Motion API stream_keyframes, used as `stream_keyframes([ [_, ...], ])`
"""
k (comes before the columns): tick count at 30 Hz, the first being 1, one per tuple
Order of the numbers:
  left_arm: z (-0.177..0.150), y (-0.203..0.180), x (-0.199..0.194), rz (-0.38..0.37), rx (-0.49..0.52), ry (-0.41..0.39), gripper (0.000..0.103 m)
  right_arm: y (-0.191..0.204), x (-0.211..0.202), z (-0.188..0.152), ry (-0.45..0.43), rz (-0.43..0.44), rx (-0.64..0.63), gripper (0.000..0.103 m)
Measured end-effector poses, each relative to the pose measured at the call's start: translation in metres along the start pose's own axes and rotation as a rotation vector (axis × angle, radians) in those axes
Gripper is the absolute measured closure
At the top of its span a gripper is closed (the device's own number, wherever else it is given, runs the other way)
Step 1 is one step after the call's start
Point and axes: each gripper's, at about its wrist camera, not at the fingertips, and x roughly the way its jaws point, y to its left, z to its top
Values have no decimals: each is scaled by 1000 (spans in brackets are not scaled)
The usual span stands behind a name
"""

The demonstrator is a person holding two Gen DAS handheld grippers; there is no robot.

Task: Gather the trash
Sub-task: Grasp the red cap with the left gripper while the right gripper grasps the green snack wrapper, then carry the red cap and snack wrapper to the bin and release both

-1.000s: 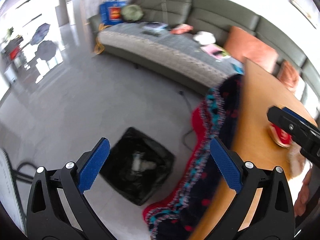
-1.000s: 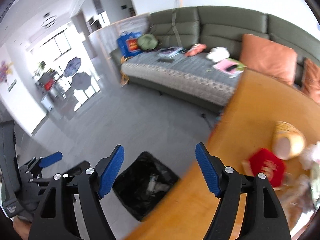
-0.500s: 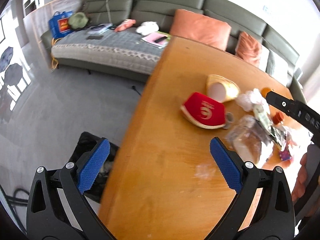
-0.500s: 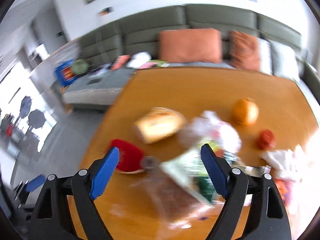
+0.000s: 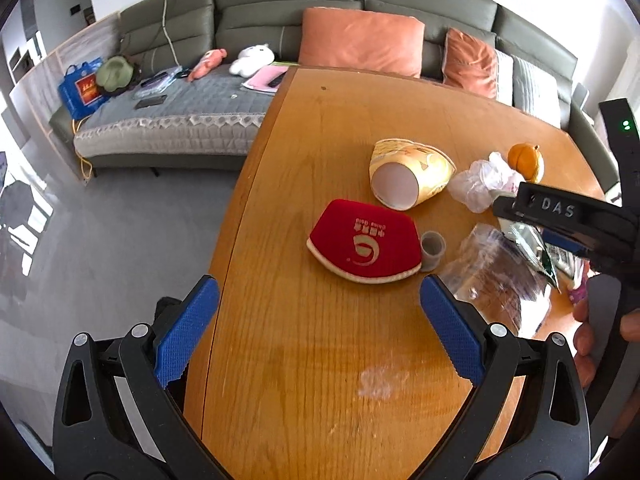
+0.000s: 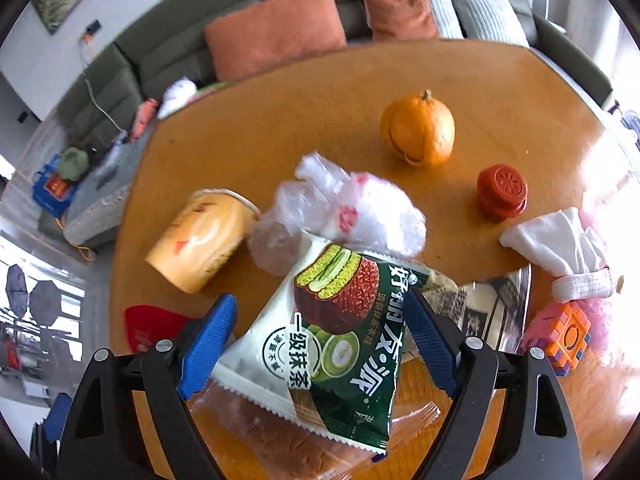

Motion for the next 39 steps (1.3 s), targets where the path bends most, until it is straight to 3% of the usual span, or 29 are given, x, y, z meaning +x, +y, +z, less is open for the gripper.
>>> stream_keyframes([
  [2, 5, -1, 7, -2, 10, 6, 6, 0, 2, 1, -2, -18, -18, 29],
  [3, 6, -2, 10, -3, 12, 10, 6, -1, 2, 2, -4, -27, -32, 42],
  [6, 13, -6, 23, -8, 18, 27, 6, -10, -3, 4, -13, 27, -7, 49],
  [18, 36, -25, 80, 0, -12, 108, 6, -18, -31, 13, -85, 121, -32, 49],
  [26, 23, -36, 100, -61, -44, 179, 6, -21, -42, 18, -107, 155, -42, 49],
  [29, 21, -32, 93, -65, -47, 131, 20, -21, -45, 18, -121, 150, -52, 49],
  [31, 25, -30, 90, -90, -54, 118, 47, -22, -46, 17, -118, 154, -49, 49],
  [33, 30, -28, 89, -127, -63, 110, 64, -22, -46, 16, -115, 157, -50, 49],
  [39, 32, -27, 70, -175, -36, 24, 67, -18, -53, 10, -112, 167, -71, 49],
])
